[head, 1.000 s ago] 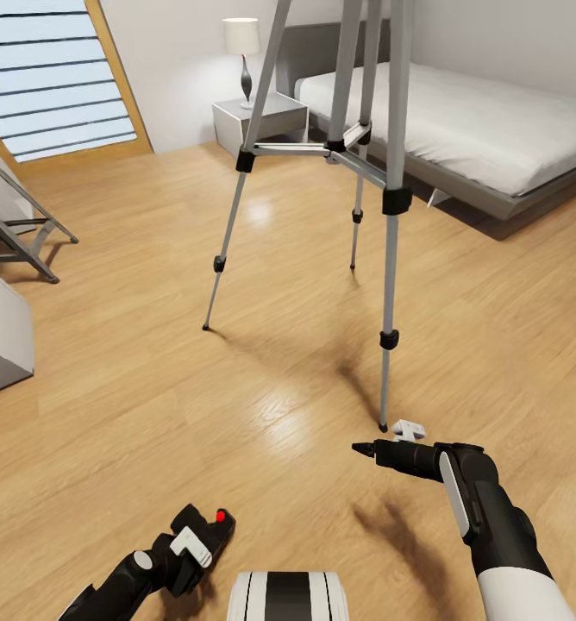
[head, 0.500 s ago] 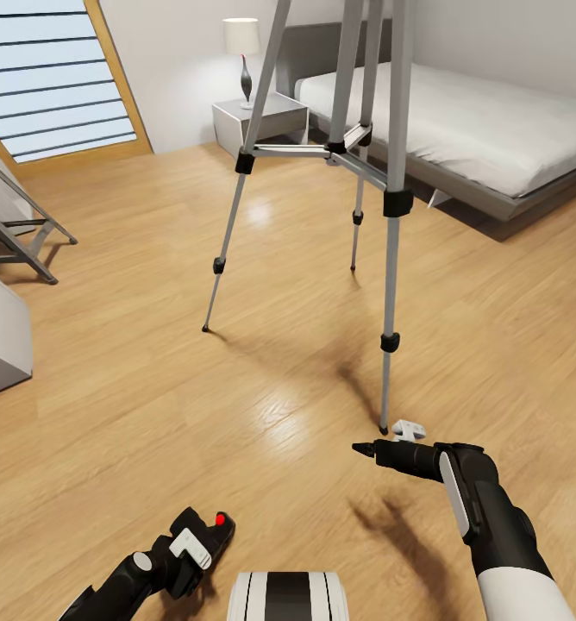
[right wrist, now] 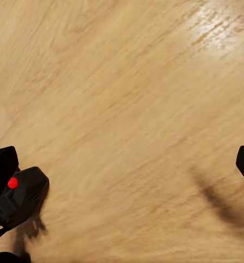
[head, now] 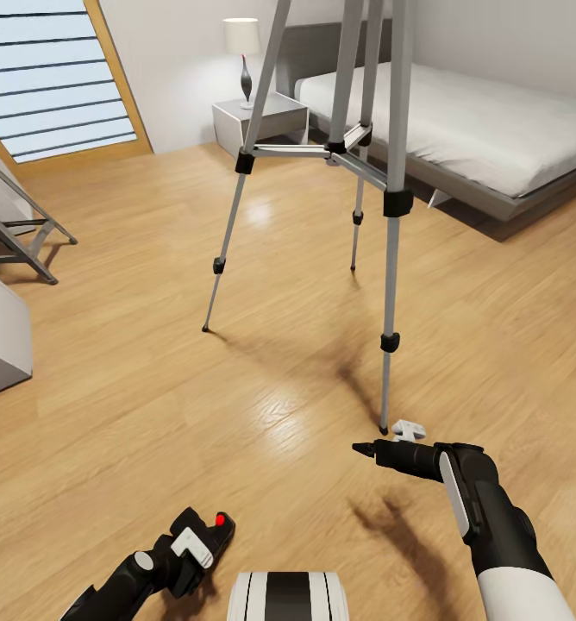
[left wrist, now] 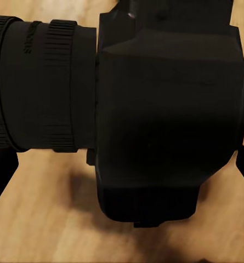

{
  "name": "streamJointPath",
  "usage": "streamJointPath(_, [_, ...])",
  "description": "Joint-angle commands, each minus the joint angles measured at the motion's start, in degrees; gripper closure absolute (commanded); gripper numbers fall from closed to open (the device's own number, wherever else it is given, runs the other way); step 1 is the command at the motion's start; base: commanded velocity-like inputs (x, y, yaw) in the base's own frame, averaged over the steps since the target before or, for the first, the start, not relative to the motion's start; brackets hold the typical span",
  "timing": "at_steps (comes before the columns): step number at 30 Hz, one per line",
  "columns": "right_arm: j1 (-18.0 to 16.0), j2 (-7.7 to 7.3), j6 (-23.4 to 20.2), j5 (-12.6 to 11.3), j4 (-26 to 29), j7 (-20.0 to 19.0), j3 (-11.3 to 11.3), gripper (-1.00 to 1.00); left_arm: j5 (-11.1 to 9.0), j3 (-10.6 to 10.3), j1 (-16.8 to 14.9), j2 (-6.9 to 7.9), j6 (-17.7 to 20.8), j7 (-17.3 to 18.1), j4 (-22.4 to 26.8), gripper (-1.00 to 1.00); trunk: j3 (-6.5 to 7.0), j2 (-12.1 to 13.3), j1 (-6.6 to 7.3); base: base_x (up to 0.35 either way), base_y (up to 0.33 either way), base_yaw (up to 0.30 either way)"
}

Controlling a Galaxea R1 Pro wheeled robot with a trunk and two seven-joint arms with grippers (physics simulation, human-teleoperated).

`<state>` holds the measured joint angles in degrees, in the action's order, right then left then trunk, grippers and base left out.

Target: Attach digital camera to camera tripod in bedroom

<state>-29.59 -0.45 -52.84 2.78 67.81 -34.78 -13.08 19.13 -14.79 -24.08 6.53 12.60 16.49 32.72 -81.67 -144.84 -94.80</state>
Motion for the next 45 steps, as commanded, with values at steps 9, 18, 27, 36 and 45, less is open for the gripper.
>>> streamJointPath(9, [0.0, 0.01, -0.2, 0.3, 0.0, -0.4, -0.1, -1.0, 0.7, -0.1, 0.0, -1.19, 0.2, 0.2, 0.1, -1.0, -0.04, 0.0, 0.01, 0.0, 0.0, 0.0])
streamJointPath(18, [0.0, 0.01, -0.2, 0.3, 0.0, -0.4, -0.1, -1.0, 0.6, -0.1, 0.0, -1.49, 0.1, 0.2, 0.1, -1.0, -0.04, 0.0, 0.01, 0.0, 0.0, 0.0])
streamJointPath(27, [0.0, 0.01, -0.2, 0.3, 0.0, -0.4, -0.1, -1.0, 0.6, -0.1, 0.0, -1.52, 0.2, 0.2, -0.1, -1.0, -0.04, 0.0, 0.01, 0.072, 0.0, 0.0])
streamJointPath(36, [0.0, 0.01, -0.2, 0.3, 0.0, -0.4, -0.1, -1.0, 0.5, -0.1, 0.0, -1.52, 0.2, 0.2, -0.1, -1.0, -0.04, 0.0, 0.01, 0.102, 0.0, 0.0])
streamJointPath(45, [0.0, 0.01, -0.2, 0.3, 0.0, -0.4, -0.1, -1.0, 0.3, -0.1, 0.0, -1.52, 0.1, 0.2, -0.2, -1.0, -0.04, 0.0, 0.01, 0.007, 0.0, 0.0])
